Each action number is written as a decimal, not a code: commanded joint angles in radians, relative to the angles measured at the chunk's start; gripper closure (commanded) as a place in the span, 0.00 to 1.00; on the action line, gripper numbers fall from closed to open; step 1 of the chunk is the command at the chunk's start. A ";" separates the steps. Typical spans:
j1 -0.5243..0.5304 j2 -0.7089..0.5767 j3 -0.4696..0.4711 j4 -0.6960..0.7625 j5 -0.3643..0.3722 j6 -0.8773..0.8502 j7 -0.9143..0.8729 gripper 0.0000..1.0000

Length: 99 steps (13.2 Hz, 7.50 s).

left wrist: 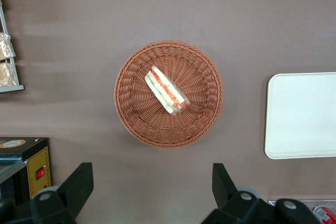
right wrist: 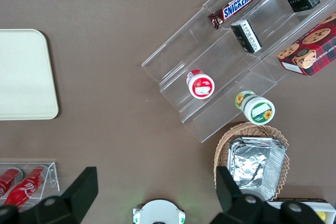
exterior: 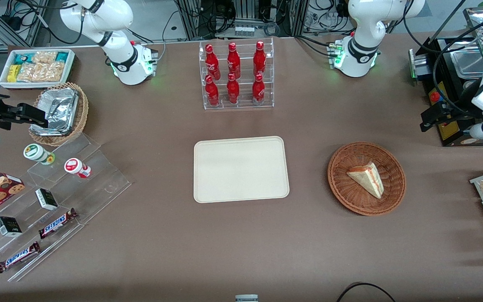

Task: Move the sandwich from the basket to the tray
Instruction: 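Move the left gripper over the wrapped sandwich in the wicker basket, then lower the left gripper and close it on the sandwich's crust edge, then lift the sandwich and carry it with the left gripper over the tray, then lower the sandwich onto the tray and open the left gripper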

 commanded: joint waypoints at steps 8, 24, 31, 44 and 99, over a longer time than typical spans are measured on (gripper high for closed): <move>-0.006 0.046 -0.005 0.010 0.003 -0.011 -0.077 0.00; -0.070 0.186 -0.018 -0.320 -0.006 0.505 -0.431 0.00; -0.072 0.191 -0.016 -0.479 0.003 0.696 -0.510 0.00; -0.050 0.287 -0.001 -0.567 0.005 0.860 -0.526 0.00; -0.742 0.812 -0.039 0.257 0.067 0.568 -0.683 1.00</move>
